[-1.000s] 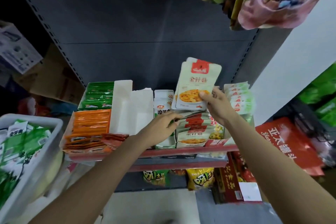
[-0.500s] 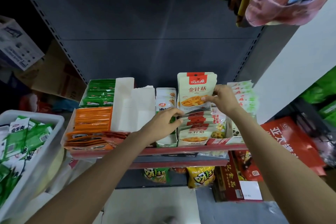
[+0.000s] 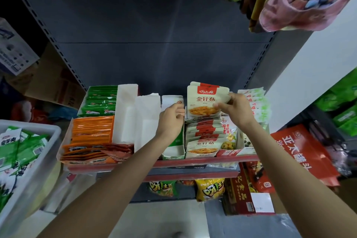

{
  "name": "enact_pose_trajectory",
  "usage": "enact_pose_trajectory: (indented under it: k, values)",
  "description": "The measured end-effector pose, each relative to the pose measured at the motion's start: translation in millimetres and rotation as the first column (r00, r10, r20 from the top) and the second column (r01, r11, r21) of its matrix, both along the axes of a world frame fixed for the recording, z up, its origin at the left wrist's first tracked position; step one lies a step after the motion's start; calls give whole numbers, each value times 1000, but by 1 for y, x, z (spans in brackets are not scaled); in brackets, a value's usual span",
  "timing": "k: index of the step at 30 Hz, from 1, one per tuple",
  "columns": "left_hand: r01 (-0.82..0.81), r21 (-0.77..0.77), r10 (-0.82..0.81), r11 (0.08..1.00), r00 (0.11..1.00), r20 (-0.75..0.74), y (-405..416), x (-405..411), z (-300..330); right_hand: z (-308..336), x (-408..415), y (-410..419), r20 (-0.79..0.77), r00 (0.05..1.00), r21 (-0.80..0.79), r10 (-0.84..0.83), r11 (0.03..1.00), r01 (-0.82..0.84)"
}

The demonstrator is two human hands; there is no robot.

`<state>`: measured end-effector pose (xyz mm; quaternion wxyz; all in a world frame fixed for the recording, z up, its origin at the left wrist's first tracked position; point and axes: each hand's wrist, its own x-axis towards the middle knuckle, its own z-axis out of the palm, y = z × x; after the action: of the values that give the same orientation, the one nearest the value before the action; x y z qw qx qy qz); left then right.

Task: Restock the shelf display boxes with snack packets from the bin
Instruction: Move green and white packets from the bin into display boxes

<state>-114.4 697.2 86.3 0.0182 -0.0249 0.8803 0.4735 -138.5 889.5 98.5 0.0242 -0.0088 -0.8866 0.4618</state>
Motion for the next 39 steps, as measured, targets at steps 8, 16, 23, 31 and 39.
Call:
enact_pose_trajectory:
  k: [8, 16, 23, 31, 39]
  values:
    - [-15, -4, 15, 1000, 1000, -26, 6, -3, -1, 10, -2, 0, 36, 997, -268, 72, 962, -60]
    - [155, -77, -164, 985, 979, -125, 14, -4, -2, -3, 0, -3, -70, 993, 163, 91, 984, -79]
    - [202, -536, -357, 820, 912, -203, 8, -16, -16, -10, -1, -13, -123, 980, 562, 157, 825, -62]
    - [265, -559, -416, 786, 895, -160, 3, -17, -5, -6, -7, -24, 79, 985, 714, 156, 681, -165]
    - [54, -111, -73, 992, 981, -181, -68, 5, 27, 30, 26, -106, -51, 977, 265, 208, 946, -188]
